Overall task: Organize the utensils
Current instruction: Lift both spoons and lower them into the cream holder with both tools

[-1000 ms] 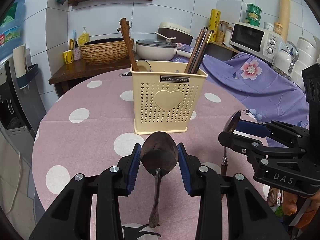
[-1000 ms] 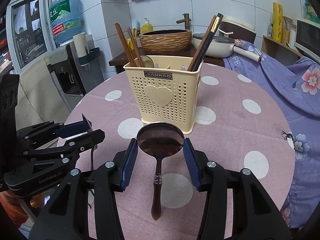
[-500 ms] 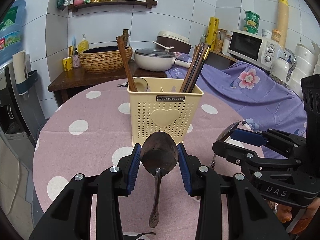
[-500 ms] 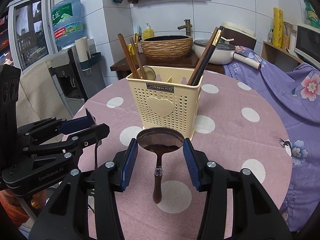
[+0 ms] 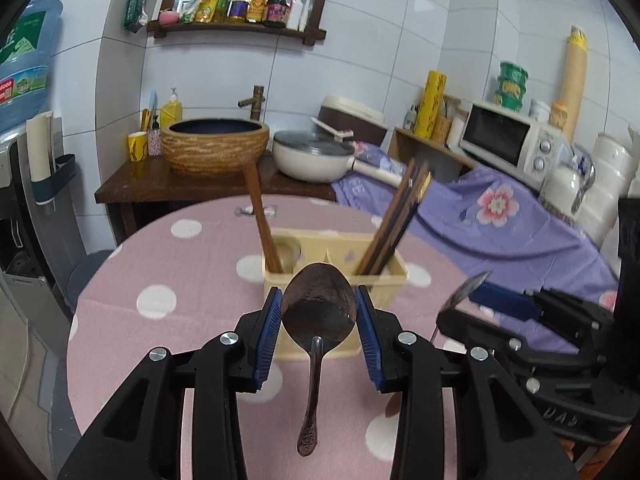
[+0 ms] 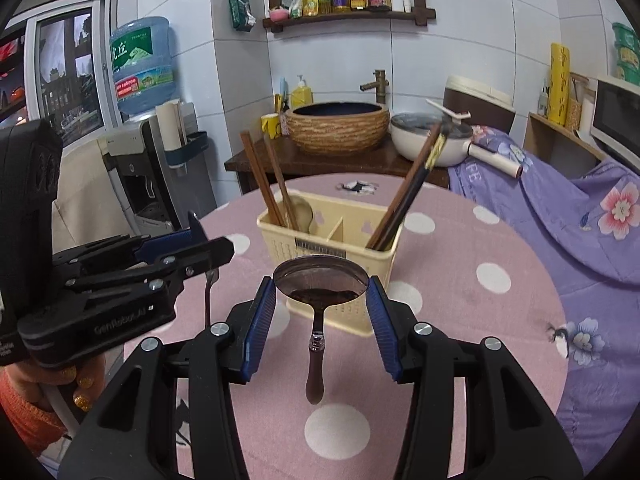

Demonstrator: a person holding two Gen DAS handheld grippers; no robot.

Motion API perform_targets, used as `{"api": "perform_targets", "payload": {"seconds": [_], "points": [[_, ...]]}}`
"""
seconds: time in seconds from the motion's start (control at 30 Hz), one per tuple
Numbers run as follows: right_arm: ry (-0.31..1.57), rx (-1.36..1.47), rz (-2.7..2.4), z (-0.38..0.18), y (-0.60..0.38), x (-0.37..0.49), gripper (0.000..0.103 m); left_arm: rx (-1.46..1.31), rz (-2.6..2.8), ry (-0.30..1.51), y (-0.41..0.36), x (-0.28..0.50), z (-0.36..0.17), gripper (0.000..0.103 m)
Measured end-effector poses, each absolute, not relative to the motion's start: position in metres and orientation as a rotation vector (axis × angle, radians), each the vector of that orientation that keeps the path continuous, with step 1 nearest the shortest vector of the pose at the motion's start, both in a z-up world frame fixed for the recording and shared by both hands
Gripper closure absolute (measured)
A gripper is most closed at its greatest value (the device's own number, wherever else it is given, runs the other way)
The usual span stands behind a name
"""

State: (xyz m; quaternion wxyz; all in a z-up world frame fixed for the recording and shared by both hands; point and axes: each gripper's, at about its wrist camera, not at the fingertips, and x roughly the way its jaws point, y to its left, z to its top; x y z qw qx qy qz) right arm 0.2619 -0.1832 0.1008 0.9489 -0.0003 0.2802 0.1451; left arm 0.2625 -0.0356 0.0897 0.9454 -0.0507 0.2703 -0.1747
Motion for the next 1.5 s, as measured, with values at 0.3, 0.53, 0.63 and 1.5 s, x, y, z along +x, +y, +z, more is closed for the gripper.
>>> {"api": "perform_targets", "payload": {"seconds": [0.3, 0.53, 0.63, 1.5], "points": [[0.414, 0.015, 0.229, 0.174, -0.190, 0.304, 0.056, -0.219, -0.280, 0.375, -0.035, 0.314, 0.162, 0.067], [0.397, 0.058, 0.177, 0.178, -0.196, 0.336, 0.056, -0.224, -0.234, 0.312, -0.049, 0.340, 0.158, 0.067], [0.416, 0.072, 0.169, 0.167, -0.196, 0.343, 0.056, -0.227, -0.241, 0.327, -0.054, 0.346, 0.144, 0.067], [0.572, 0.002, 0.175, 0.086, -0.185, 0.342, 0.056, -0.079, -0.336, 0.505, -0.052, 0.337, 0.066, 0.067]]}}
